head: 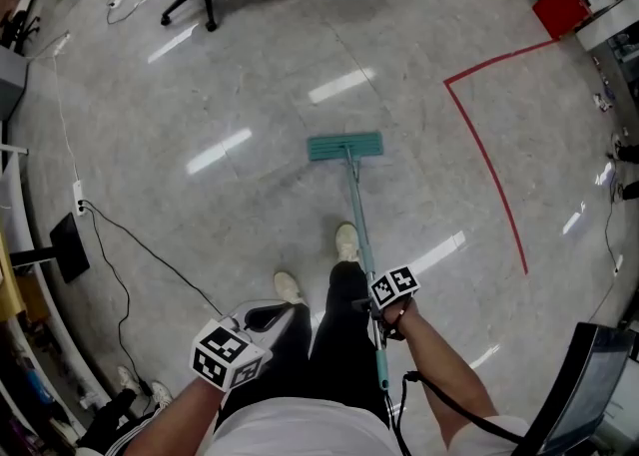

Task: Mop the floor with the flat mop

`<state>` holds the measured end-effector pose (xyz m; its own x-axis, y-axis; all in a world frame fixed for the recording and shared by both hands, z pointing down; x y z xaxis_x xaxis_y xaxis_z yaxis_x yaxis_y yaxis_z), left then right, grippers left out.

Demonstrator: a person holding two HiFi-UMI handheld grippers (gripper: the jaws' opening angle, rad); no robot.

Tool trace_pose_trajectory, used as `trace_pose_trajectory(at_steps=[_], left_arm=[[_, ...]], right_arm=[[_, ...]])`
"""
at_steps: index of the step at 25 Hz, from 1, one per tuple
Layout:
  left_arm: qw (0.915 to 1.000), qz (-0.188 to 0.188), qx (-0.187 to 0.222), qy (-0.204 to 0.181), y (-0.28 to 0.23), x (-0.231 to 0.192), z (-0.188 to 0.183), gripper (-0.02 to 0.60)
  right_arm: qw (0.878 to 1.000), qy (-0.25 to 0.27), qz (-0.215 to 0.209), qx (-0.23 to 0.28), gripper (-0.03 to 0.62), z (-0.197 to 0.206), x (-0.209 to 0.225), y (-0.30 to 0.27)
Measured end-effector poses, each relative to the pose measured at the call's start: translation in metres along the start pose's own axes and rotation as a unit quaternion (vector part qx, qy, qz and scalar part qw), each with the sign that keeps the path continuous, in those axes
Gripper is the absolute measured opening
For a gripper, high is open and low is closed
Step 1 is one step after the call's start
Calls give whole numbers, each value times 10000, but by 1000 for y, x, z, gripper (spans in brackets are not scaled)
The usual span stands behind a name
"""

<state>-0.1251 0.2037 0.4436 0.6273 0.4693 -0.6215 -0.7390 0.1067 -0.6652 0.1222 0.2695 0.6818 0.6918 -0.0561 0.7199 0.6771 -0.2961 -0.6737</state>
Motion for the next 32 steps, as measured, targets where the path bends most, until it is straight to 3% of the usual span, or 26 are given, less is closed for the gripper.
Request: trace_pose_trajectory(at_steps=[13,32], left_arm=[[9999,25,-122,-50,-20,0,-30,6],[9985,-205,210,472,-58,-11,-111,6]], right_arm=[[9999,146,29,34,101,-74,17,19],[9992,344,64,-198,101,-197,41,76]])
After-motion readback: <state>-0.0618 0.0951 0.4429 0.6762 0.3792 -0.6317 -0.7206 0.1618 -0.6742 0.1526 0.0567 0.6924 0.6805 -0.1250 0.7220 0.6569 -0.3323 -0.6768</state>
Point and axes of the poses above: the fingertips, and each gripper's own axes: y backward along the fingers, x to its right, z out of its underside, the point moved 8 cm from there along y, backward along the fingers, and after that the axes turned 10 degrees about y, right-handed, at the moved point
